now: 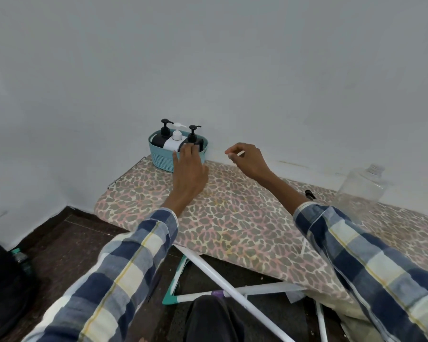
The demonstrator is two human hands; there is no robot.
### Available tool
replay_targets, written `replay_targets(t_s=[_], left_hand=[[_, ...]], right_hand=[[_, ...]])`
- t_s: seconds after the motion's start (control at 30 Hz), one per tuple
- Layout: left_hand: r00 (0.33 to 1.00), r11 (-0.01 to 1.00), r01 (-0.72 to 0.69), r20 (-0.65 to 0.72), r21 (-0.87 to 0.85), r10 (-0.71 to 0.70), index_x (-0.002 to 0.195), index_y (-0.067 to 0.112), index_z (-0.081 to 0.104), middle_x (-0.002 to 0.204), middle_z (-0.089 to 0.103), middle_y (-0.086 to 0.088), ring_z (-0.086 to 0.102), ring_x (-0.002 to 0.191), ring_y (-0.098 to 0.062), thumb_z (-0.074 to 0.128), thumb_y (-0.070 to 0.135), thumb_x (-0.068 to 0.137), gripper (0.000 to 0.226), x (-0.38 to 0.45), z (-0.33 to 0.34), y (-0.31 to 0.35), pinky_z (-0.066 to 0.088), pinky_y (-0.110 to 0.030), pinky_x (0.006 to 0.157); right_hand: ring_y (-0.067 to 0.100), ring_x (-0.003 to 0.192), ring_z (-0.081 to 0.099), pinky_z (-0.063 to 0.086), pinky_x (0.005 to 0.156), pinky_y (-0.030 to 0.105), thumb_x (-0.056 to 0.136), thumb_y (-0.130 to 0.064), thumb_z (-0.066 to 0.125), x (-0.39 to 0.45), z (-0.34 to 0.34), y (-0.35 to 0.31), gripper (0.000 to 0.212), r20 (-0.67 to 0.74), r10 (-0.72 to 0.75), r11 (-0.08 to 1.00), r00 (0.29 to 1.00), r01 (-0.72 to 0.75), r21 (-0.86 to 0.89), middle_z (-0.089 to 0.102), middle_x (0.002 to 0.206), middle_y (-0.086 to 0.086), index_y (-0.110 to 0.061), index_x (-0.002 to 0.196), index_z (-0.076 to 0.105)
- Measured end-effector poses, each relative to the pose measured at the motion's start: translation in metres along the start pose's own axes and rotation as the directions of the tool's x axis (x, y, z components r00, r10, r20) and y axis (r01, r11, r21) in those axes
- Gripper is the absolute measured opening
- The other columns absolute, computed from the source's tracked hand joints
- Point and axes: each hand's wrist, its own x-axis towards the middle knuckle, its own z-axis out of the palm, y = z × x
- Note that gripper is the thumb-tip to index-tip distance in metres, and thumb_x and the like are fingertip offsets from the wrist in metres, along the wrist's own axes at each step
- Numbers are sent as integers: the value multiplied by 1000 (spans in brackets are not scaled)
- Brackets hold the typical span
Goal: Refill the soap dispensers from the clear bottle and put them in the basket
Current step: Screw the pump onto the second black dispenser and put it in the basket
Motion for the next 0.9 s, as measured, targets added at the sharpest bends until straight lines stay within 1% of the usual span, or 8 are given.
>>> replay_targets(t_s=[0.13,0.23,0.3,0.4,0.5,0.63,0.8,0.9], left_hand=[[997,1000,-17,74,11,16,168,6,26,175,26,-13,16,165,-30,55,34,109,71,9,-7,-26,5,-64,132],[980,997,-47,198,62,34,172,10,12,181,8,-7,2,168,-25,41,42,114,73,11,-4,-35,-3,-64,131],[970,995,-52,240,80,32,172,10,9,181,4,-6,1,168,-24,39,45,114,74,9,2,-40,2,-66,131],[975,996,-69,215,60,55,171,9,13,181,10,-7,6,168,-25,47,41,112,75,8,5,-46,13,-69,129],[973,996,-64,224,58,50,171,11,17,180,15,-6,11,167,-22,54,38,110,76,12,-2,-45,15,-68,129],[967,997,-50,252,62,33,171,13,17,180,15,-3,11,166,-20,59,35,108,79,14,-6,-45,18,-69,128],[962,997,-23,273,71,3,170,13,21,178,19,-4,15,165,-22,64,34,105,81,16,-7,-40,29,-69,124],[957,997,-14,289,75,-9,169,12,21,178,19,-5,16,165,-23,65,34,105,82,16,-8,-38,31,-68,123]], right_hand=[[9,89,63,53,86,30,105,-23,62,31,17,-26,17,23,-137,986,990,139,-90,72,116,-3,-15,112,75],[16,99,64,53,91,37,108,-27,59,57,27,-44,21,75,-226,948,971,237,-214,69,126,-4,-18,123,71],[22,113,64,51,97,42,109,-29,57,73,31,-57,28,133,-253,906,958,283,-314,65,136,-4,-20,133,67],[24,136,55,45,108,43,110,-33,53,92,35,-73,38,204,-197,865,959,268,-424,59,150,-3,-24,146,60],[26,141,53,43,111,43,110,-35,53,101,41,-76,40,220,-136,855,966,227,-466,58,155,-1,-26,149,61],[28,128,61,48,100,41,108,-32,56,106,51,-70,33,159,-136,875,978,194,-444,66,144,1,-23,136,72],[31,90,67,48,71,36,100,-27,65,108,66,-65,23,20,-126,911,992,124,-392,68,94,1,-13,103,84],[32,85,67,52,70,42,98,-20,65,106,72,-62,22,-20,-112,922,994,96,-376,69,90,5,-8,100,83]])
